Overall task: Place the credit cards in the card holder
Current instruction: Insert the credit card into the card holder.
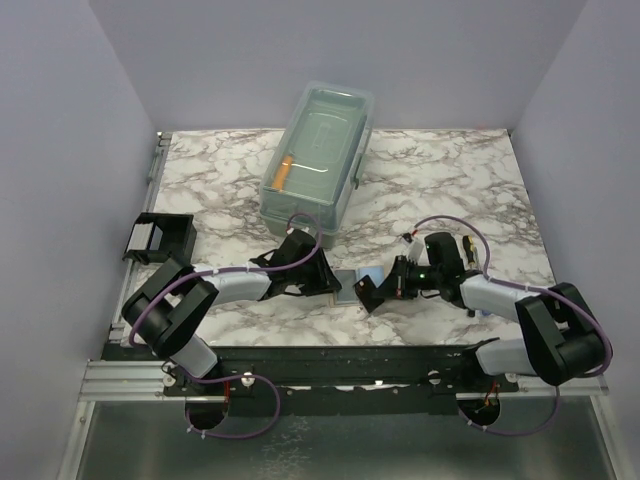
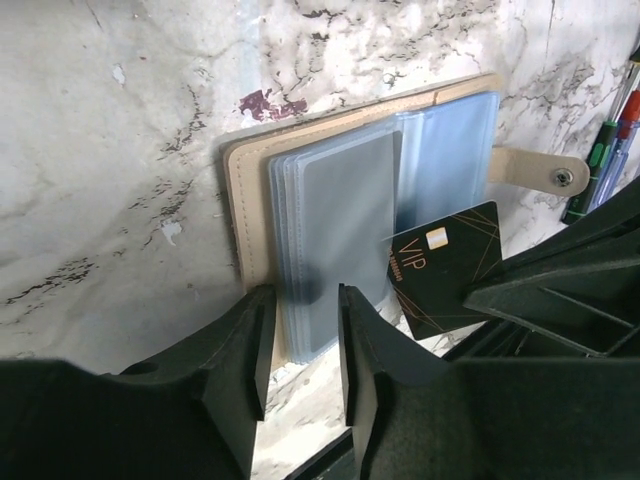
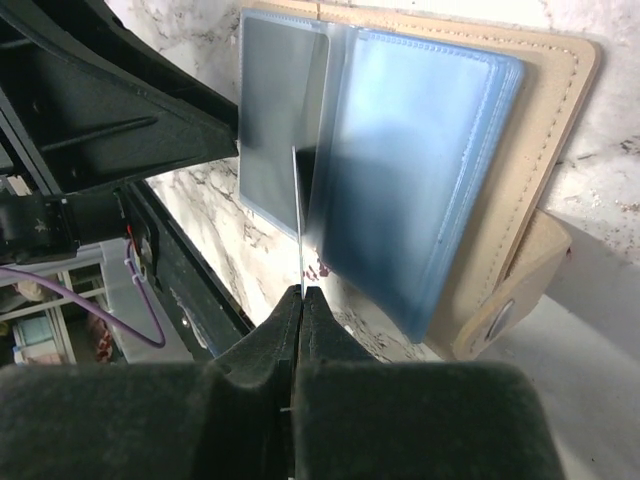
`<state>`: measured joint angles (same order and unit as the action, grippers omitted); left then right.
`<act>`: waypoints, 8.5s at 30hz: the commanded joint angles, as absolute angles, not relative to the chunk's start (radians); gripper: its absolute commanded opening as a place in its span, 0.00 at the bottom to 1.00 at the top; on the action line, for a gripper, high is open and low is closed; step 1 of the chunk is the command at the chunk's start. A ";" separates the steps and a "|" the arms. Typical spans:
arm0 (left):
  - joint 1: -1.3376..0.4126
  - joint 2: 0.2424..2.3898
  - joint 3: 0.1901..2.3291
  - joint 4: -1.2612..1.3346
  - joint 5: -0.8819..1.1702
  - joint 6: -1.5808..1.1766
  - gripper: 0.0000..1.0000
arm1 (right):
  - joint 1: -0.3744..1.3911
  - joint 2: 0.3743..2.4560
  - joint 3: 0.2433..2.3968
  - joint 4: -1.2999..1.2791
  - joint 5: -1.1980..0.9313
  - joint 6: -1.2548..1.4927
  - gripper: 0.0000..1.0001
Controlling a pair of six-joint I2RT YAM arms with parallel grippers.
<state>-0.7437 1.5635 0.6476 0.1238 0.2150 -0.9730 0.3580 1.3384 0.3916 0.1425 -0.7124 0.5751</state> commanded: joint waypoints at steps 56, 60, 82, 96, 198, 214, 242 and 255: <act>-0.778 1.575 0.598 0.096 0.167 -1.032 0.24 | 0.353 1.756 0.186 1.144 -0.622 0.962 0.00; -0.780 1.575 0.599 0.101 0.167 -1.037 0.23 | 0.357 1.802 0.167 1.226 -0.617 0.995 0.00; -0.790 1.576 0.593 0.117 0.166 -1.043 0.21 | 0.475 1.878 0.110 1.390 -0.413 1.017 0.00; -0.790 1.555 0.575 0.117 0.156 -1.041 0.21 | 0.471 1.688 0.154 1.121 -0.367 0.883 0.00; -0.789 1.536 0.600 0.080 0.121 -0.988 0.24 | 0.522 1.431 0.494 0.166 -0.261 0.601 0.54; -0.780 1.653 0.706 0.098 0.124 -0.934 0.22 | 0.607 1.462 0.438 0.372 -0.496 0.576 0.37; -0.766 1.619 0.681 0.062 0.133 -0.920 0.22 | 0.656 1.451 0.525 0.216 -0.214 0.609 0.54; -0.757 1.531 0.684 -0.030 0.131 -0.904 0.31 | 0.689 1.307 0.508 0.104 -0.064 0.691 0.56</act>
